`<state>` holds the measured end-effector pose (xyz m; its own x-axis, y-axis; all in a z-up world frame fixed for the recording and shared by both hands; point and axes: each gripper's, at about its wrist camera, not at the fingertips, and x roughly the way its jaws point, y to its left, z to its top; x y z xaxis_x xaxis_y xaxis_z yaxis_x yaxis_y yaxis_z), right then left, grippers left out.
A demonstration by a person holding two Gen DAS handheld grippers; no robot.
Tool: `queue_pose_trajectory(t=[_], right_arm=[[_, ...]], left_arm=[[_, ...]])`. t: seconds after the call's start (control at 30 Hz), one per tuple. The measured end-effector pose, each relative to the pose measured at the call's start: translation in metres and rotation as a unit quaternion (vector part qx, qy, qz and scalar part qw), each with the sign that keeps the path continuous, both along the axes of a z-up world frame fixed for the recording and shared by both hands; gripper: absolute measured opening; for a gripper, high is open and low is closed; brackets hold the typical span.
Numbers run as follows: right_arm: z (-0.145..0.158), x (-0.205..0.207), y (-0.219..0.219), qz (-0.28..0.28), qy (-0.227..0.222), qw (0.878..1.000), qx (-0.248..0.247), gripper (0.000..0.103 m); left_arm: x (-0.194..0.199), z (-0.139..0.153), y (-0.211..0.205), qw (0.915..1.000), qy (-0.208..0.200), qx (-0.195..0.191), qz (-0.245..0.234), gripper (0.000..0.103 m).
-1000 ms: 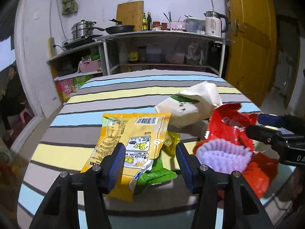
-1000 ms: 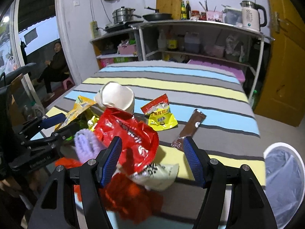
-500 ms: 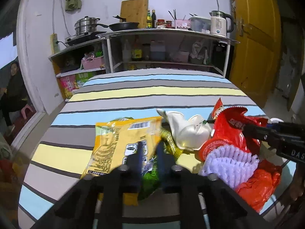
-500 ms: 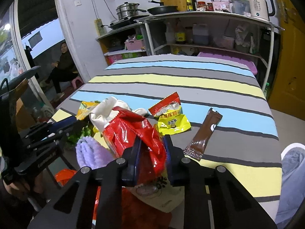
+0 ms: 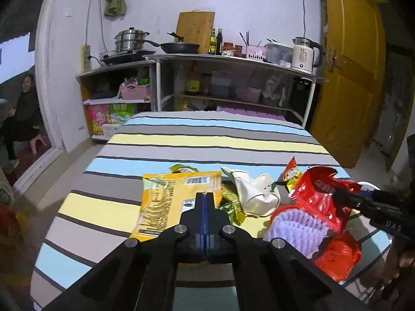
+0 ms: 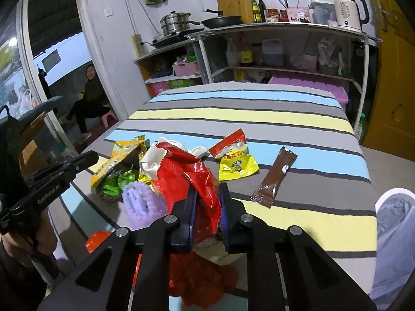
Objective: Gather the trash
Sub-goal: 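Lift the yellow snack bag with the left gripper while the right gripper lifts the red bag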
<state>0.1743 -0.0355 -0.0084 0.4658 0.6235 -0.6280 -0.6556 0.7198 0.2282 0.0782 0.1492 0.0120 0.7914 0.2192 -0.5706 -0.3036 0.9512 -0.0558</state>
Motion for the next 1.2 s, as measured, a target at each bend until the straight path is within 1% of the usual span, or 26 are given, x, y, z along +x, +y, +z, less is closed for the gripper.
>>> queue_pose_trajectory(t=[0.07, 0.13, 0.17, 0.27, 0.3, 0.4, 0.53, 0.6, 0.67, 0.7, 0.73, 0.77, 0.8, 0.83, 0.87, 0.93, 1.07, 1.2], right_arm=[[0.001, -0.001, -0.001, -0.001, 0.0, 1.0, 0.001, 0.016], [0.0, -0.002, -0.001, 0.0, 0.001, 1.0, 0.0, 0.016], [-0.001, -0.002, -0.001, 0.0, 0.002, 1.0, 0.0, 0.016], [-0.001, -0.002, 0.002, 0.003, 0.002, 1.0, 0.0, 0.016], [-0.001, -0.003, 0.001, 0.004, 0.002, 1.0, 0.0, 0.016], [-0.002, -0.003, 0.002, 0.005, 0.002, 1.0, -0.001, 0.016], [-0.004, 0.0, 0.002, 0.002, 0.008, 1.0, -0.001, 0.016], [-0.006, 0.001, 0.002, 0.0, 0.01, 1.0, -0.001, 0.016], [-0.006, 0.002, 0.002, 0.001, 0.012, 1.0, -0.001, 0.016], [-0.006, 0.002, 0.002, 0.002, 0.012, 1.0, 0.0, 0.016], [-0.006, 0.002, 0.002, 0.003, 0.013, 1.0, 0.0, 0.016], [-0.007, 0.003, 0.002, 0.004, 0.014, 1.0, 0.001, 0.016], [-0.007, 0.003, 0.002, 0.004, 0.014, 1.0, 0.002, 0.016], [-0.008, 0.003, 0.002, 0.005, 0.015, 1.0, 0.003, 0.016], [-0.008, 0.004, 0.002, 0.006, 0.015, 1.0, 0.005, 0.016], [-0.009, 0.005, 0.002, 0.007, 0.017, 1.0, 0.007, 0.016], [-0.011, 0.005, 0.002, 0.007, 0.019, 1.0, 0.008, 0.016], [-0.007, 0.004, 0.0, 0.005, 0.015, 1.0, 0.01, 0.016]], left_arm=[[-0.004, -0.001, 0.002, 1.0, 0.003, 0.001, -0.001, 0.009], [-0.008, -0.005, 0.003, 0.9999, 0.011, 0.005, -0.002, 0.033], [-0.009, -0.007, 0.003, 0.9999, 0.014, 0.006, -0.004, 0.037], [-0.01, -0.014, 0.006, 0.9996, 0.025, 0.002, -0.011, 0.043], [-0.008, -0.016, 0.007, 0.9995, 0.029, 0.003, -0.01, 0.047], [0.002, -0.022, 0.009, 0.999, 0.043, 0.01, -0.012, 0.048], [0.025, -0.023, -0.001, 0.9975, 0.054, 0.031, -0.032, 0.048], [0.037, -0.025, -0.003, 0.9967, 0.063, 0.036, -0.037, 0.048], [0.045, -0.027, -0.001, 0.9965, 0.07, 0.035, -0.028, 0.048], [0.047, -0.027, 0.001, 0.9967, 0.07, 0.032, -0.026, 0.046], [0.048, -0.026, 0.003, 0.997, 0.067, 0.029, -0.025, 0.036], [0.049, -0.025, 0.005, 0.997, 0.068, 0.032, -0.019, 0.028], [0.05, -0.025, 0.006, 0.9969, 0.069, 0.032, -0.016, 0.017], [0.051, -0.026, 0.009, 0.997, 0.071, 0.029, -0.015, 0.013], [0.051, -0.026, 0.011, 0.997, 0.072, 0.025, -0.014, 0.012], [0.05, -0.027, 0.014, 0.9971, 0.072, 0.022, -0.011, 0.004], [0.045, -0.025, 0.018, 0.9978, 0.063, 0.021, -0.003, 0.001], [0.035, -0.015, 0.02, 0.9988, 0.044, 0.02, 0.004, 0.0]])
